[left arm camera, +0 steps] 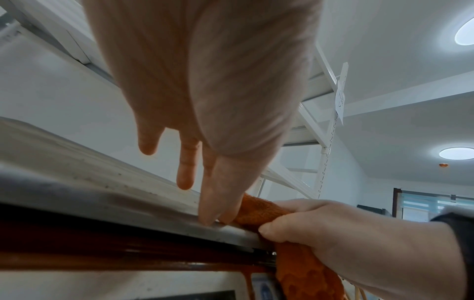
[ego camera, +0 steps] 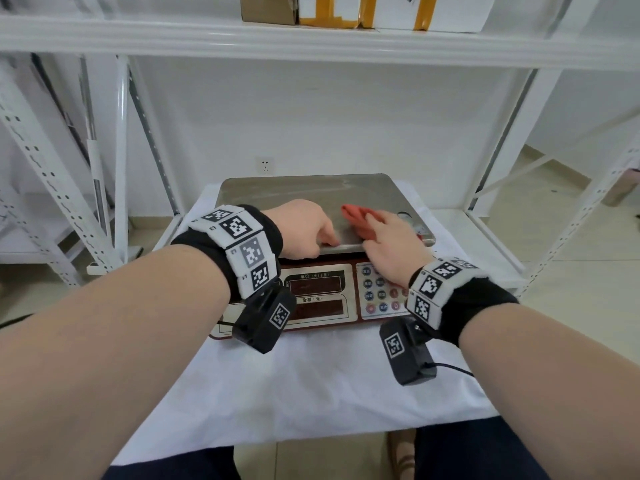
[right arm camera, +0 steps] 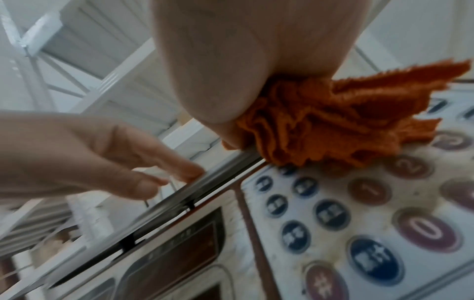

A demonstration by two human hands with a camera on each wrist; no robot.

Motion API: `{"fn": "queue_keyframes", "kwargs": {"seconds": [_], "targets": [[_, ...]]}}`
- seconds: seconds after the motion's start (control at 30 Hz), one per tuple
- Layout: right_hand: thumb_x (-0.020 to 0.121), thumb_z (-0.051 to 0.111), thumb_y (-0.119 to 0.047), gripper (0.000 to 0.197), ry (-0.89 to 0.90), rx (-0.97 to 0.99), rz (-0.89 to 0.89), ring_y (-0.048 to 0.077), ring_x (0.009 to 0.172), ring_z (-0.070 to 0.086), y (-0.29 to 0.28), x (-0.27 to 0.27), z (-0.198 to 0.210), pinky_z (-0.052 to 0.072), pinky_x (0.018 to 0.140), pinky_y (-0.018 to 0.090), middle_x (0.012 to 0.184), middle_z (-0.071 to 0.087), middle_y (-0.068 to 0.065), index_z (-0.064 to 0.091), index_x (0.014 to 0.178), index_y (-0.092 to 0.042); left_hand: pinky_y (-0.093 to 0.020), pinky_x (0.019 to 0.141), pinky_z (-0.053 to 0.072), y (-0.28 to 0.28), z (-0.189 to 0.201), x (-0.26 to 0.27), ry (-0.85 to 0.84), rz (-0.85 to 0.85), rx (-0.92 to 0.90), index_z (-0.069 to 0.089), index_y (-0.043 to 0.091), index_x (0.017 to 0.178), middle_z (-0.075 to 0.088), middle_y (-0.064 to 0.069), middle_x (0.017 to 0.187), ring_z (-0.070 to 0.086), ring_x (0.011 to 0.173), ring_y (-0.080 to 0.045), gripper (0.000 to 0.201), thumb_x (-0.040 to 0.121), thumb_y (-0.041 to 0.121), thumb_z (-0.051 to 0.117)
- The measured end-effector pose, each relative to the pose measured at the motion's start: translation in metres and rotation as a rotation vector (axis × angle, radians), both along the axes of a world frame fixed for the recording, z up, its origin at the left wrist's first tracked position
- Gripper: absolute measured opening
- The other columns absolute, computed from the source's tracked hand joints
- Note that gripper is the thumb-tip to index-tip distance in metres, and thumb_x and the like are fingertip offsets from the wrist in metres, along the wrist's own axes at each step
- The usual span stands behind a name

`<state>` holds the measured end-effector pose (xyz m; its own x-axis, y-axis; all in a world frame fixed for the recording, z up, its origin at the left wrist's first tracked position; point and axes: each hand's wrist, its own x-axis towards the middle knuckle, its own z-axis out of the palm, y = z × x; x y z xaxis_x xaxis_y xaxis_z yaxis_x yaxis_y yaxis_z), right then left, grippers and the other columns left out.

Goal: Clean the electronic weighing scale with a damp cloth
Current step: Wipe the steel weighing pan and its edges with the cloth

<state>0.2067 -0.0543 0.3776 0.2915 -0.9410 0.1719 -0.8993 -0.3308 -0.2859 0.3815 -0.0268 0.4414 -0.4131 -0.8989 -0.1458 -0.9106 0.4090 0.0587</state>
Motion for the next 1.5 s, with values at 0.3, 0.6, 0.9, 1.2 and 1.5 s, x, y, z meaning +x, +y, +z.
{"fn": "queue_keyframes", "kwargs": {"seconds": [0.3, 0.6, 0.9, 1.2, 1.5], "targets": [[0.082, 0.038, -0.008, 0.06, -0.101, 0.07, -0.154, 0.029, 0.127, 0.045, -0.013, -0.035, 0.001, 0.038, 0.107, 0.044, 0.144, 0.041, 0.009, 0.039, 0.142, -0.018, -0.024, 0.102, 0.035, 0.003, -0.003, 0.003, 0.019, 0.009, 0.021, 0.055, 0.027, 0.131, 0.057, 0.004, 0.133, 0.049, 0.124, -0.015, 0.045, 0.09, 0.01, 0.05], [0.09, 0.041, -0.013, 0.056, 0.012, 0.028, 0.15, 0.025, 0.139, 0.028, 0.016, 0.019, 0.003, 0.022, 0.116, 0.033, 0.153, 0.027, 0.009, 0.031, 0.145, -0.008, -0.022, 0.084, 0.037, 0.004, -0.008, 0.005, 0.094, -0.023, -0.055, 0.062, 0.02, 0.12, 0.064, 0.003, 0.116, 0.056, 0.112, -0.021, 0.034, 0.089, 0.012, 0.053], [0.086, 0.041, -0.001, 0.053, 0.069, 0.082, -0.049, 0.028, 0.125, 0.042, 0.012, -0.005, 0.016, 0.036, 0.103, 0.036, 0.14, 0.039, 0.01, 0.038, 0.138, -0.009, -0.027, 0.099, 0.037, 0.001, -0.012, 0.018, 0.276, 0.107, -0.169, 0.053, 0.021, 0.127, 0.057, 0.002, 0.125, 0.051, 0.117, -0.016, 0.042, 0.086, 0.01, 0.055], [0.089, 0.04, 0.0, 0.065, 0.038, 0.063, 0.304, 0.022, 0.119, 0.054, 0.028, 0.02, 0.02, 0.042, 0.102, 0.03, 0.145, 0.044, -0.004, 0.037, 0.143, -0.037, -0.037, 0.103, 0.038, -0.004, -0.021, 0.014, 0.27, 0.14, -0.197, 0.05, 0.022, 0.132, 0.05, -0.01, 0.126, 0.047, 0.12, -0.027, 0.047, 0.085, 0.018, 0.058], [0.087, 0.051, -0.009, 0.031, -0.088, 0.092, -0.307, 0.028, 0.086, 0.053, -0.004, -0.013, 0.041, 0.037, 0.07, 0.029, 0.1, 0.057, 0.009, 0.049, 0.118, -0.009, -0.034, 0.104, 0.035, -0.002, -0.015, 0.04, 0.27, 0.236, -0.193, 0.049, 0.024, 0.133, 0.048, -0.006, 0.129, 0.045, 0.121, -0.023, 0.047, 0.088, 0.015, 0.057]]}}
